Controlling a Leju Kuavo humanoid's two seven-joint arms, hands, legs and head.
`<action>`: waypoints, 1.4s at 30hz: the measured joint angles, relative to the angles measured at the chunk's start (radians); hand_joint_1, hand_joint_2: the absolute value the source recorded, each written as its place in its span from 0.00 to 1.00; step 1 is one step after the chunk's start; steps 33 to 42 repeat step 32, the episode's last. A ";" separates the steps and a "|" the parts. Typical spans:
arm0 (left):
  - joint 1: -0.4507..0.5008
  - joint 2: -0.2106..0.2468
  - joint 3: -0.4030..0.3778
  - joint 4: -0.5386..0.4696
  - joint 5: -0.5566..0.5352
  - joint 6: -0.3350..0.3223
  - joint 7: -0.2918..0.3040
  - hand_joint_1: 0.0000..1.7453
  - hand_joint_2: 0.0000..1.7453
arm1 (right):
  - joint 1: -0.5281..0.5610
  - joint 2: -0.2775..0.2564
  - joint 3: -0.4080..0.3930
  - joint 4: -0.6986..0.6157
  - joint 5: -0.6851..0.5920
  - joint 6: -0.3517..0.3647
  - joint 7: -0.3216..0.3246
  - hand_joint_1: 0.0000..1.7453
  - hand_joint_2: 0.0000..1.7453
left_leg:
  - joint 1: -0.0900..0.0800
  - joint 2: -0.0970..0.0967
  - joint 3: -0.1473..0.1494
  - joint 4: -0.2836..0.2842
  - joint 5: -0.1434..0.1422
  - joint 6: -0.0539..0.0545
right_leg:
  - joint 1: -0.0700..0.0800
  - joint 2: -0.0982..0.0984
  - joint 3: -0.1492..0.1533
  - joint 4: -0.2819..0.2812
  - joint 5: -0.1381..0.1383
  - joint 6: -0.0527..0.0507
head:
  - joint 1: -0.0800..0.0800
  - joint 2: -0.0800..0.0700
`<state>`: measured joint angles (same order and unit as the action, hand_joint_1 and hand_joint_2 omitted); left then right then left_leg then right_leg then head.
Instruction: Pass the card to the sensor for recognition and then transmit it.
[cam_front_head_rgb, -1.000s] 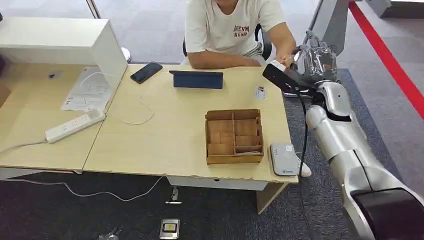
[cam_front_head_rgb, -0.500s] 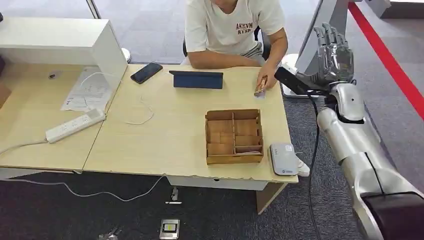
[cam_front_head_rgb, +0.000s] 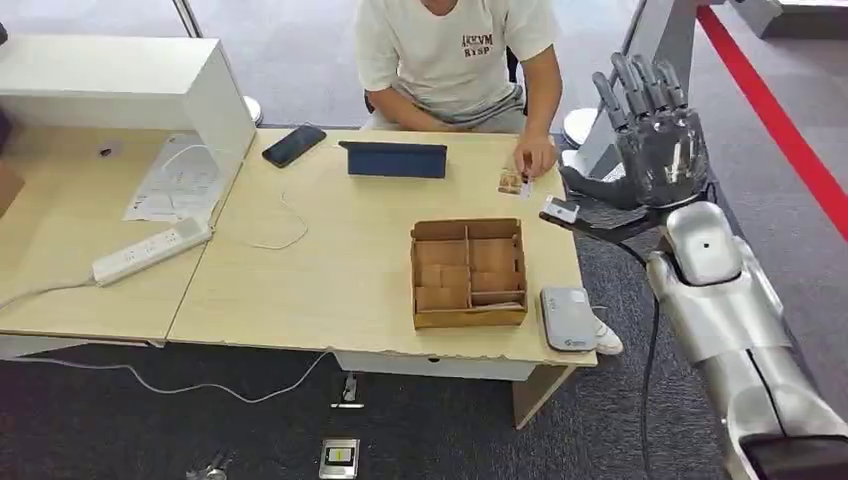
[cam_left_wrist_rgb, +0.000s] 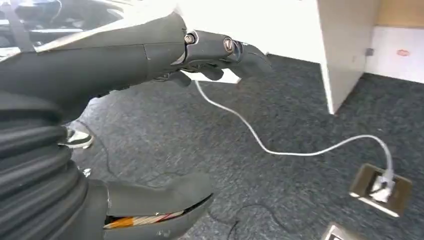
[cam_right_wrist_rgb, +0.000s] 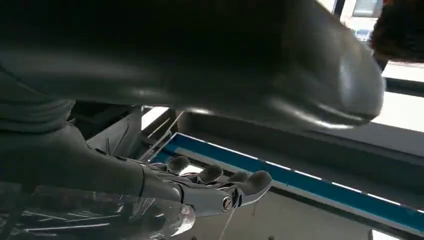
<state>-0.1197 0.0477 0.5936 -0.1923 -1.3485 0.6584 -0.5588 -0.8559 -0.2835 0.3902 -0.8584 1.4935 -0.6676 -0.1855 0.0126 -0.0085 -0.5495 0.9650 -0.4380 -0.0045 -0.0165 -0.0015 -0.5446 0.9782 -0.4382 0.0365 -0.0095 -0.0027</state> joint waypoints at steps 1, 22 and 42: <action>0.000 0.001 0.000 0.000 0.005 0.005 0.012 0.00 1.00 | 0.015 -0.019 -0.009 -0.035 -0.013 0.000 -0.015 0.00 0.00 | 0.000 0.000 0.000 0.000 0.000 0.000 | 0.000 0.000 0.000 0.000 0.000 0.000 | 0.000 0.000; -0.001 -0.066 0.057 -0.016 0.051 0.041 0.244 0.00 1.00 | 0.252 -0.153 -0.877 -0.051 -0.165 0.000 -0.244 0.00 0.00 | -0.002 0.000 -0.001 0.000 -0.003 0.003 | -0.001 0.001 0.001 -0.001 -0.001 0.003 | 0.000 0.000; 0.001 -0.127 0.137 -0.059 -0.031 0.042 0.313 0.00 1.00 | 0.375 -0.148 -0.985 0.148 -0.002 0.000 -0.150 0.00 0.00 | 0.000 0.001 0.000 0.000 -0.003 0.003 | 0.000 0.000 0.002 -0.001 -0.002 0.003 | 0.000 0.000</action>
